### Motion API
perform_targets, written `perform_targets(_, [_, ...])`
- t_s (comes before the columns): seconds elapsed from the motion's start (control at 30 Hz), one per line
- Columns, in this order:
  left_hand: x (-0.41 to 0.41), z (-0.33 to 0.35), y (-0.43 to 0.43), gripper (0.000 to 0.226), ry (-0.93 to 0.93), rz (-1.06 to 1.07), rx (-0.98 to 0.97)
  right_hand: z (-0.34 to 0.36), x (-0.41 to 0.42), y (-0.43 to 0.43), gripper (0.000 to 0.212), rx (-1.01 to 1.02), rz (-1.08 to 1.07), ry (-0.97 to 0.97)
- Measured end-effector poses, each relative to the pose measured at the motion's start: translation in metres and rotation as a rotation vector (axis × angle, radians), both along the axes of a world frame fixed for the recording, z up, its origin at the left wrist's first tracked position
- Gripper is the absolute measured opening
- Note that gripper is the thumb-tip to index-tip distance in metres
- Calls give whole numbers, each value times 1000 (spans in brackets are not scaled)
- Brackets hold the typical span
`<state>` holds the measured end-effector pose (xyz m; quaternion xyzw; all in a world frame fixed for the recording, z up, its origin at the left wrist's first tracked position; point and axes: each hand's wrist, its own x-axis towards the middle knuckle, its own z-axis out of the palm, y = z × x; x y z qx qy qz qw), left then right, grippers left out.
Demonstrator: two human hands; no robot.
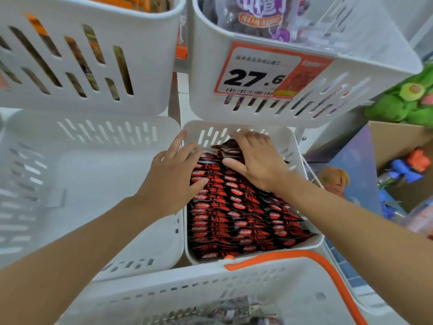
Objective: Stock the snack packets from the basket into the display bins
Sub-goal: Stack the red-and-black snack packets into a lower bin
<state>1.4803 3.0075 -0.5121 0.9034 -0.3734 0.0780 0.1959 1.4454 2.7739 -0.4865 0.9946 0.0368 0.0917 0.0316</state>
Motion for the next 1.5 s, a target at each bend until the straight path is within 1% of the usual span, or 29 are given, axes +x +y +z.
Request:
perform_targets(0.1, [1, -1, -1, 59, -19, 2, 1, -1, 3, 6, 88, -20, -25, 47])
perform_targets(0.17, [1, -1, -1, 63, -41, 5, 2, 4, 5, 8, 87, -44, -52, -24])
perform_targets(0.23, [0, -1, 0, 68, -51, 4, 3, 1, 2, 13, 79, -42, -89, -136])
perform_targets(0.27, [-1, -1, 0, 68, -51, 6, 2, -5, 0, 15, 77, -30, -90, -163])
perform_targets(0.3, [-1, -1, -1, 66, -41, 7, 4, -11, -3, 17, 75, -3, -79, -150])
perform_targets(0.37, [-2, -1, -2, 61, -22, 7, 3, -17, -4, 16, 68, 112, -55, -104])
perform_targets(0.43, [-2, -1, -1, 61, -20, 7, -10, -13, -2, 12, 63, 202, -49, -72])
perform_targets(0.6, [-4, 0, -2, 62, -15, 19, -6, -16, -11, 6, 76, 126, -18, -49])
perform_targets(0.73, [-4, 3, -1, 64, -1, 12, 4, -11, -24, 14, 73, 145, -30, -146])
perform_targets(0.8, [-10, 9, 3, 69, 50, 6, 25, -5, -39, 23, 69, 184, -17, -138])
perform_targets(0.87, [-28, 20, 9, 70, 128, 20, 31, 1, -64, 35, 66, 255, -27, -124])
perform_targets(0.97, [-71, 42, 26, 57, 259, 99, -35, 18, -111, 61, 54, 373, -90, -126])
perform_targets(1.13, [-167, 71, 72, 36, 306, 147, -149, 41, -201, 126, 29, 472, -63, -201])
perform_targets(1.2, [-205, 74, 93, 36, 369, 147, -121, 44, -233, 152, 30, 505, -49, -93])
perform_targets(1.33, [-259, 65, 151, 44, 538, 218, -30, 31, -277, 188, 34, 537, -101, 341])
perform_targets(1.4, [-277, 63, 185, 44, 582, 285, -70, 19, -293, 201, 40, 562, -118, 560])
perform_targets(1.5, [-294, 63, 230, 42, 585, 366, -117, 1, -315, 217, 56, 649, -87, 873])
